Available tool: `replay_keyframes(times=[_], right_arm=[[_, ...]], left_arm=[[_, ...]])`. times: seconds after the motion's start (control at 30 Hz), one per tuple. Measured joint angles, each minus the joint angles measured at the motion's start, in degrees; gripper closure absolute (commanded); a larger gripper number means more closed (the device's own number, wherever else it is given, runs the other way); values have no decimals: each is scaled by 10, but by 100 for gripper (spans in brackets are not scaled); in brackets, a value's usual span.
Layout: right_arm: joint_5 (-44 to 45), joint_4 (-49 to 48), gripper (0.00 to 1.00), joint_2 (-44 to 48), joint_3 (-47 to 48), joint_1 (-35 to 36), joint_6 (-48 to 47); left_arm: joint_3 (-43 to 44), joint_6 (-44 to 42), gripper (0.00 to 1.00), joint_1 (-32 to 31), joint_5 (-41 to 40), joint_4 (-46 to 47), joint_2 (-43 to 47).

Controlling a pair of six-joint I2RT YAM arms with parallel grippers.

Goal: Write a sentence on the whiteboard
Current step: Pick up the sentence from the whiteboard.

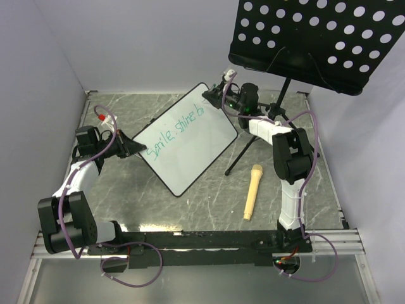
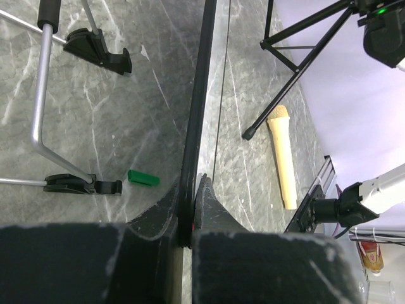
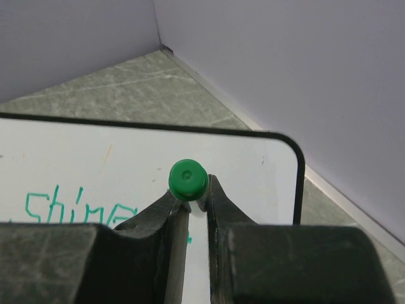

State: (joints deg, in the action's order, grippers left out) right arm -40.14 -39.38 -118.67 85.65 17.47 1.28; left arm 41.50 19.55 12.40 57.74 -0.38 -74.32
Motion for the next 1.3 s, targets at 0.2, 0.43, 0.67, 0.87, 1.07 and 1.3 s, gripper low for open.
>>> replay_keyframes(times=[0.2,0.43,0.67,0.87,1.07,1.3], right_arm=[[-5,0,100,0,-32,0,-1],[-11,-5,100,0,-36,0,-1],[-14,-10,100,0,-43,0,-1],[-15,-19,100,0,-49,0,-1],[-15,-20,100,0,-50,0,0],[-11,-13,100,0,-42,0,-1]], left_arm=[[0,0,99,0,0,0,0],[0,0,99,0,0,0,0],[0,0,99,0,0,0,0],[0,0,99,0,0,0,0],[0,0,99,0,-1,0,0],[0,0,99,0,0,0,0]])
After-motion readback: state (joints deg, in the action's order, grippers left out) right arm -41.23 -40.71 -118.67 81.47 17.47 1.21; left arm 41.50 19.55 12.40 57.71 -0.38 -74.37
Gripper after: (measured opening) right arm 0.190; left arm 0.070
